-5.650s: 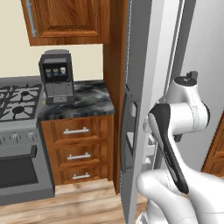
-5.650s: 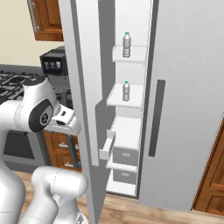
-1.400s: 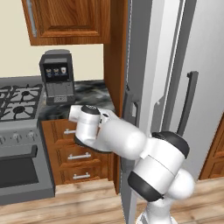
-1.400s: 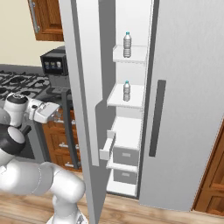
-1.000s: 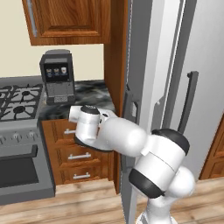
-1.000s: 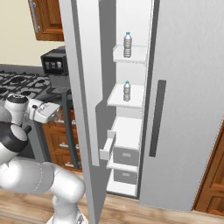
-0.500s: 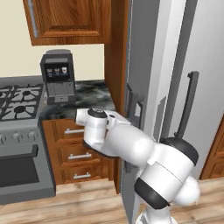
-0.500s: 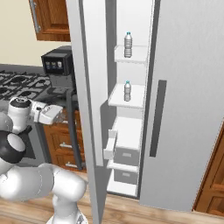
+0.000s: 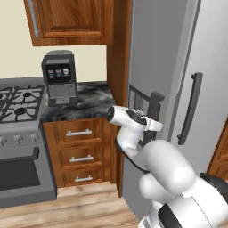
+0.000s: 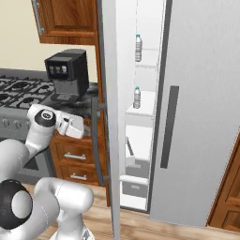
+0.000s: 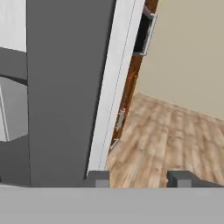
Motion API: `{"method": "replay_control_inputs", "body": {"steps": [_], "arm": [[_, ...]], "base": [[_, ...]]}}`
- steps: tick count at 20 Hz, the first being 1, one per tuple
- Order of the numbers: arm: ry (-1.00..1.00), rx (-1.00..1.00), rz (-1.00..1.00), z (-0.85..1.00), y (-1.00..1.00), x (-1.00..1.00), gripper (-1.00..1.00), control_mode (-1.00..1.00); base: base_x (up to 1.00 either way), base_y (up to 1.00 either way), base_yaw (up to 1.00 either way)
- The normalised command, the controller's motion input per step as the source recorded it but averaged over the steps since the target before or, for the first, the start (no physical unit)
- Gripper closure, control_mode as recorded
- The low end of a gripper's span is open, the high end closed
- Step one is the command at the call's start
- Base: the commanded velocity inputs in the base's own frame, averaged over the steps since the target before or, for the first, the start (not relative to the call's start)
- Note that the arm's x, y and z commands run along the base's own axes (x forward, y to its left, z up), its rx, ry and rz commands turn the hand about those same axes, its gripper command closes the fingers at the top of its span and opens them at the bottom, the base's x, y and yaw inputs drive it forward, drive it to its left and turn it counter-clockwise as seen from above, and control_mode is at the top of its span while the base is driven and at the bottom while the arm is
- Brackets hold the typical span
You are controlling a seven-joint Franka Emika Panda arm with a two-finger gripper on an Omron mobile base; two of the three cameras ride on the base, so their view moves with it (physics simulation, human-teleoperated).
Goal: Take the bottled waters from the counter and place them in the freezer to freeze. Close the freezer door after placing the bottles.
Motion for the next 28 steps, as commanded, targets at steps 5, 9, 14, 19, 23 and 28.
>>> {"method": "replay_control_inputs", "body": {"steps": [5,9,14,19,23,28], "arm": [[0.05,0.2,0.12,0.04,-0.82,0.29,-1.0,-1.0],[0.07,0.13,0.12,0.0,-0.5,0.45,-1.0,-1.0],[0.08,0.11,0.11,0.0,-0.51,0.38,-1.0,-1.0],[0.1,0.17,0.1,0.0,-0.46,0.3,-1.0,-1.0],[0.14,0.27,0.12,0.0,-0.54,0.47,-1.0,-1.0],[0.11,0.07,0.12,0.0,-0.02,0.49,-1.0,-1.0]], "base": [[0.0,0.0,0.0],[0.0,0.0,0.0],[0.0,0.0,0.0],[0.0,0.0,0.0],[0.0,0.0,0.0],[0.0,0.0,0.0]]}}
